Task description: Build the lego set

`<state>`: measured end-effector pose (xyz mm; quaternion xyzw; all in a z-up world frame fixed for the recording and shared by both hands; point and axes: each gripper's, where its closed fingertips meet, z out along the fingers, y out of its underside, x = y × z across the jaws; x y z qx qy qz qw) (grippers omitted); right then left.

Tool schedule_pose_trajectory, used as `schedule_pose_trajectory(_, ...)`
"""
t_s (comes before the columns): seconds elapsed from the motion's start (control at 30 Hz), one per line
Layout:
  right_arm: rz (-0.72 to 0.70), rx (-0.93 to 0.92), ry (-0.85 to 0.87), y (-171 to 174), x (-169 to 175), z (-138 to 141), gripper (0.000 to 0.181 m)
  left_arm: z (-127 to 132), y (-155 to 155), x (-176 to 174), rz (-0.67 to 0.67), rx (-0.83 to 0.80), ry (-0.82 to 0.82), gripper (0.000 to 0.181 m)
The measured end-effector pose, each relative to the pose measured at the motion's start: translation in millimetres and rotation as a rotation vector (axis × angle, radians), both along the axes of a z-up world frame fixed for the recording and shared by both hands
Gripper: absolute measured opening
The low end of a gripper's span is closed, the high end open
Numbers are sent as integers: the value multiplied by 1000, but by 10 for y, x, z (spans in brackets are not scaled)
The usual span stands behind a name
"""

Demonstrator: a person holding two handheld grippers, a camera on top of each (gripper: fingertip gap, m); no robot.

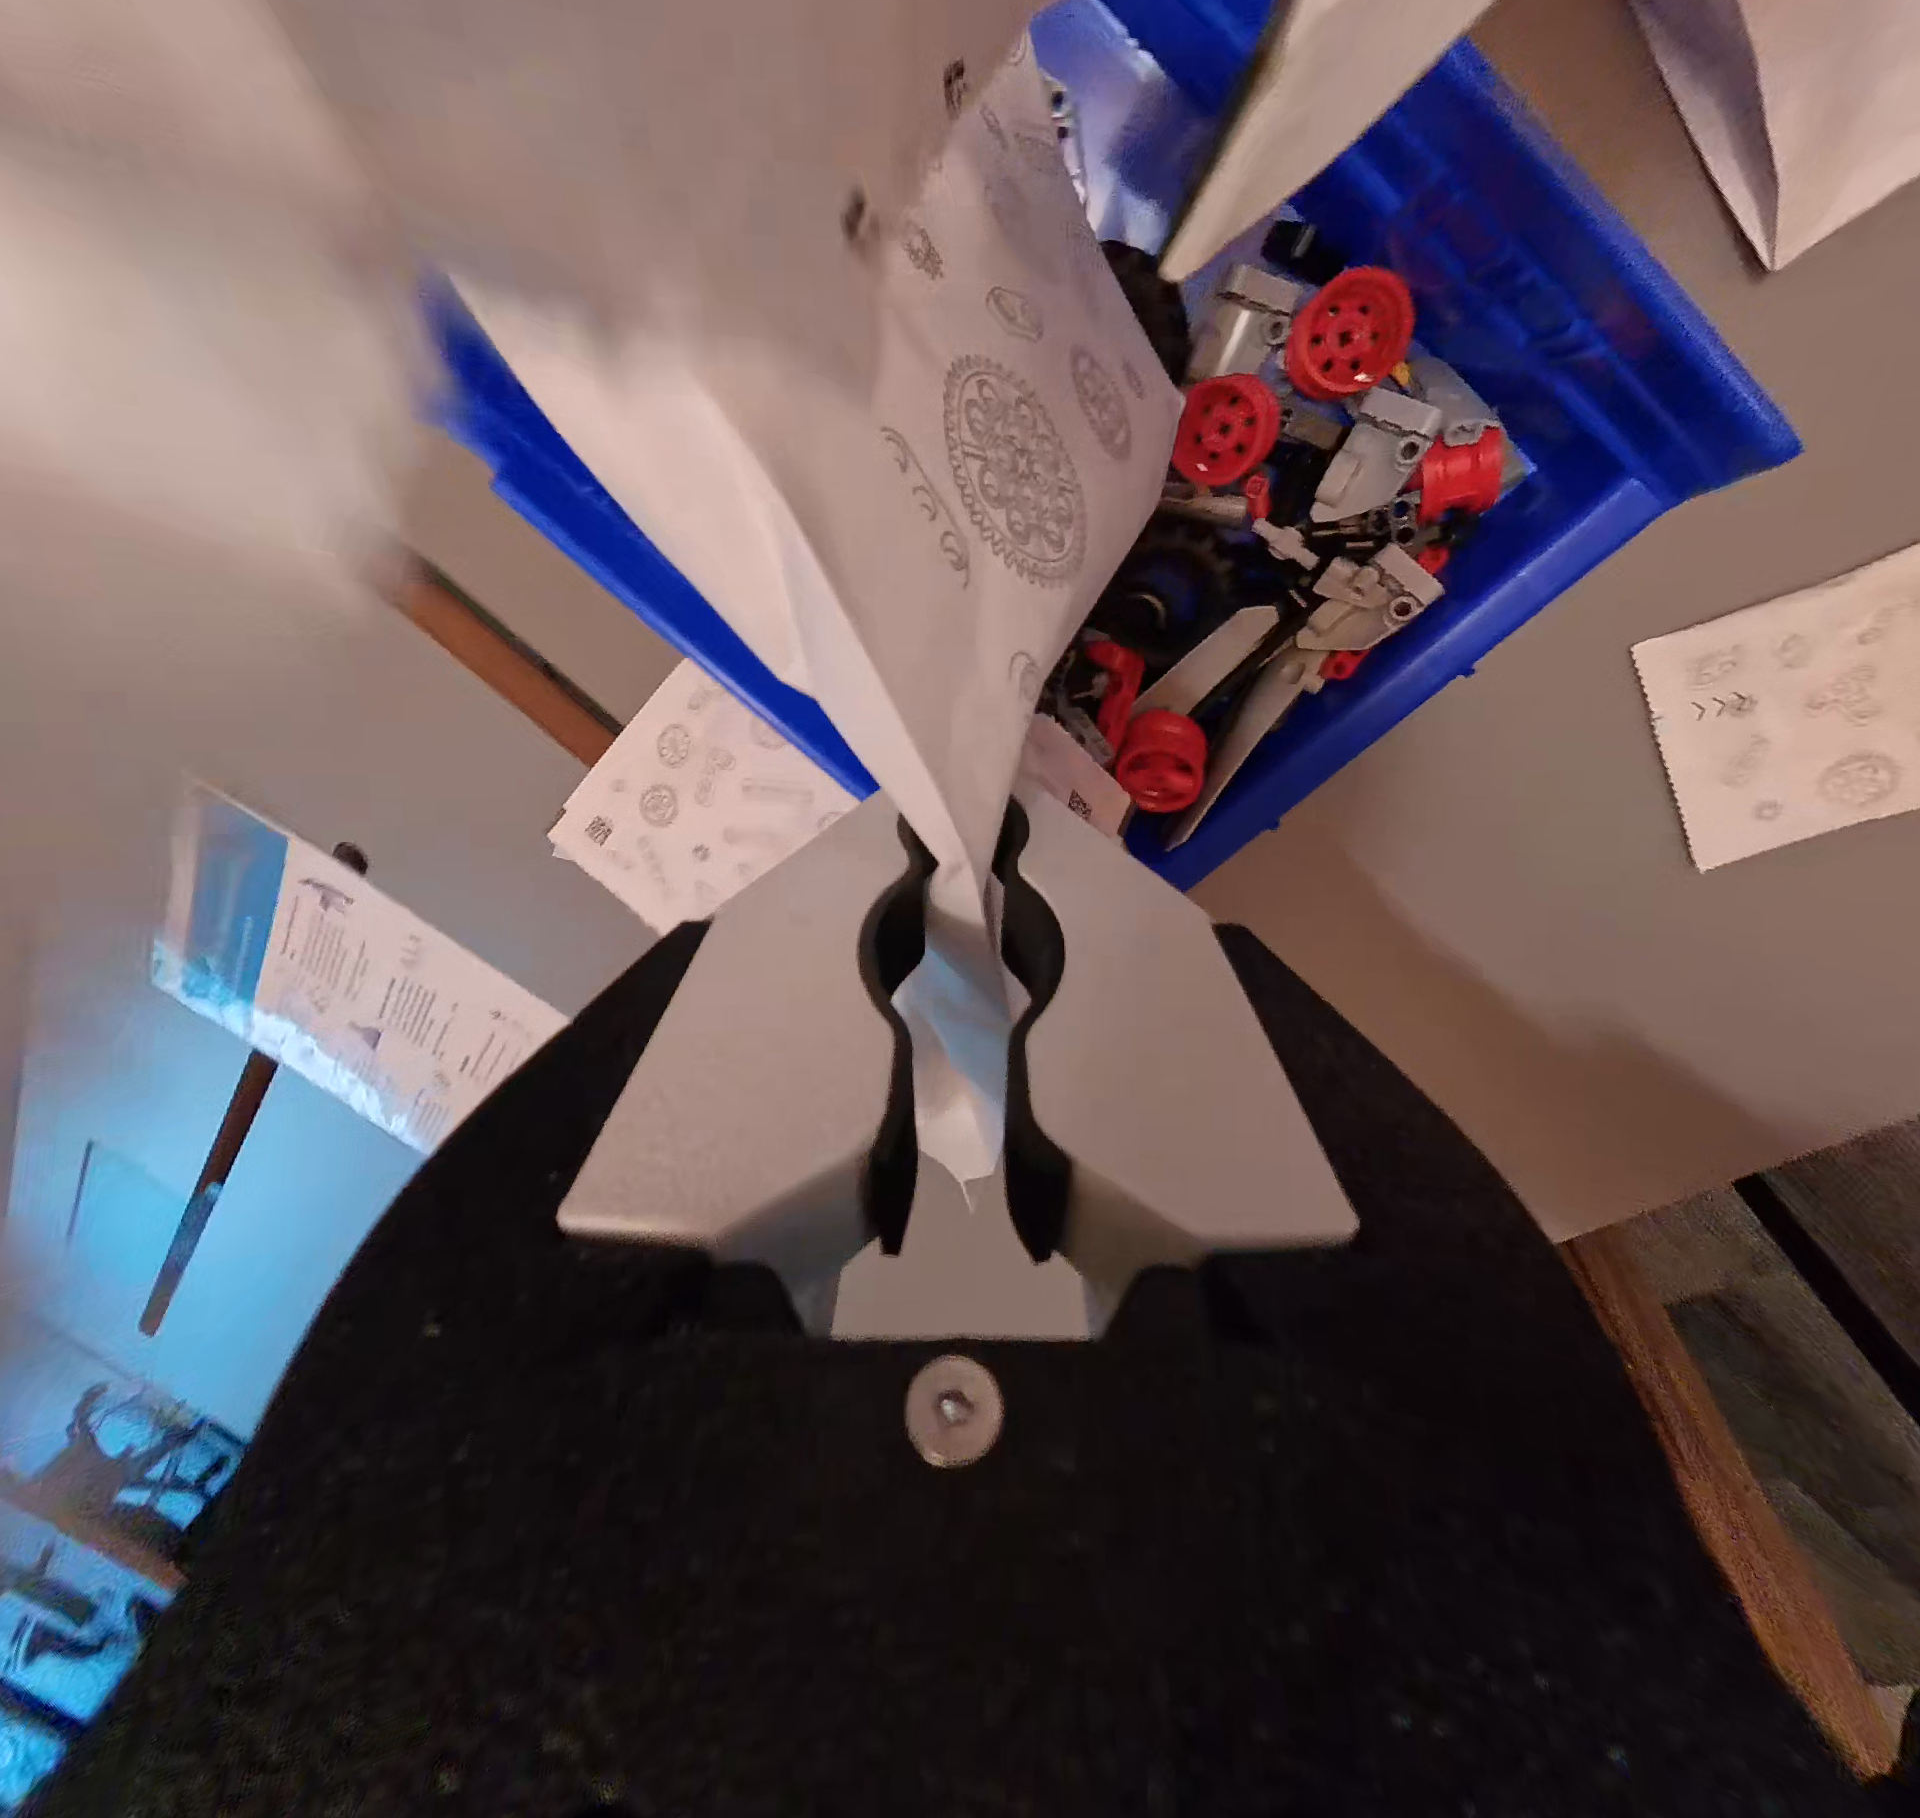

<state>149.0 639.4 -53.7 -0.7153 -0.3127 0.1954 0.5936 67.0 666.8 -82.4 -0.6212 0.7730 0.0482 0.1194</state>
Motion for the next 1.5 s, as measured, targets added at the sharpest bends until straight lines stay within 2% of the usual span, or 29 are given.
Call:
schedule_pose_trajectory(0.03, -36, 2, -45, 7, 54, -27, 48, 41, 36, -11, 16, 26, 12, 4)
schedule_pose_trajectory(0.1, -74, 8, -116, -13, 119, -53, 56, 129, 103, -42, 42, 76, 46, 2)
schedule_pose_trajectory(0.2, -92, 14, -167, -69, 144, -71, 58, 123, 24, -53, 31, 54, 113, 2)
schedule_pose_trajectory(0.27, -113, 13, -190, -100, 177, -101, 59, 197, 69, -66, 38, 103, 152, 2)
schedule_pose_trajectory(0.37, -124, -14, -170, -146, 199, -173, 62, 180, -44, 19, 42, 58, 166, 0)
schedule_pose_trajectory(0.43, -144, -26, -159, -180, 237, -226, 64, 237, 5, 65, 42, 105, 156, 0)
schedule_pose_trajectory(0.57, -150, -45, -112, -318, 290, -276, 69, 229, -50, 100, 37, 74, 134, 0)
schedule_pose_trajectory(0.63, -174, -44, -82, -399, 350, -254, 71, 299, -52, 167, 64, 37, 20, 0)
schedule_pose_trajectory(0.77, -248, -28, 11, -587, 499, -132, 69, 460, -154, 140, 90, -172, -223, 0)
schedule_pose_trajectory(0.9, -320, -11, 149, -807, 598, 15, 61, 573, -210, -17, 124, -433, -508, 0)
schedule_pose_trajectory(1.0, -348, -35, 194, -965, 585, 36, 59, 742, -345, -125, 70, -698, -803, 0)
schedule_pose_trajectory(1.1, -252, -43, 211, -1136, 299, 68, 55, 869, -573, -338, -71, -925, -1030, 0)
schedule_pose_trajectory(1.2, -111, -46, 216, -1301, -127, 132, 54, 932, -769, -519, -208, -1031, -1215, 0)
schedule_pose_trajectory(1.3, -46, 29, 226, -1400, -468, 330, 53, 987, -953, -646, -309, -1135, -1375, 0)
schedule_pose_trajectory(1.37, -49, 91, 276, -1426, -566, 559, 56, 939, -1150, -733, -403, -1180, -1409, 0)
schedule_pose_trajectory(1.5, 203, 23, 368, -1736, -961, 852, 46, 764, -1497, -839, -526, -1227, -1416, 0)
